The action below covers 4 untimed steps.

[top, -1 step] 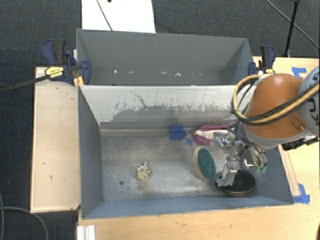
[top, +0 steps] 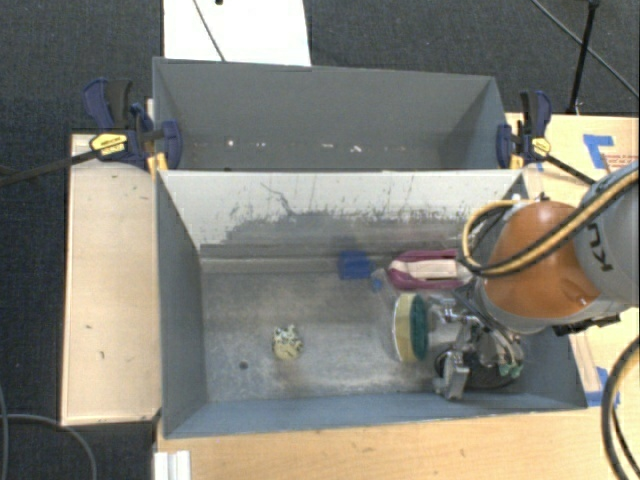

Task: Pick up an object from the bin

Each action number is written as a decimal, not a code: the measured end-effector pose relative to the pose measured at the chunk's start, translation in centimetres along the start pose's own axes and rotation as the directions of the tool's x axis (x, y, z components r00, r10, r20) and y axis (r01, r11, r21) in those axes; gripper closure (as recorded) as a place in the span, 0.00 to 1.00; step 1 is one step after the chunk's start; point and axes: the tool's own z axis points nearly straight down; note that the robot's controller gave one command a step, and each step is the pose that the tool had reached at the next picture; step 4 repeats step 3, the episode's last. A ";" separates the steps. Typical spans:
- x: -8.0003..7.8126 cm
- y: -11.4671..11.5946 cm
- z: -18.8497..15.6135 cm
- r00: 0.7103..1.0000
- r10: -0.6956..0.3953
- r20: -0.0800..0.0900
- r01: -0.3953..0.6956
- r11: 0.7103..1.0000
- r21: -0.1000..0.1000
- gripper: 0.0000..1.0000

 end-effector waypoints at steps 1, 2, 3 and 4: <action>0.1 -5.2 -0.5 0.985 -0.169 0.018 0.169 0.986 0.005 0.00; 0.3 -5.0 -0.4 0.985 -0.173 0.011 0.173 0.985 0.003 1.00; -2.3 -5.3 -13.5 0.805 -0.593 0.008 0.593 0.805 0.008 1.00; -2.3 -5.3 -13.5 0.805 -0.593 0.008 0.593 0.805 0.008 1.00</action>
Offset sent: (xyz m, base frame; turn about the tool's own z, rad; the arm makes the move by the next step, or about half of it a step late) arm -0.0062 -0.0505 0.0031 -0.1740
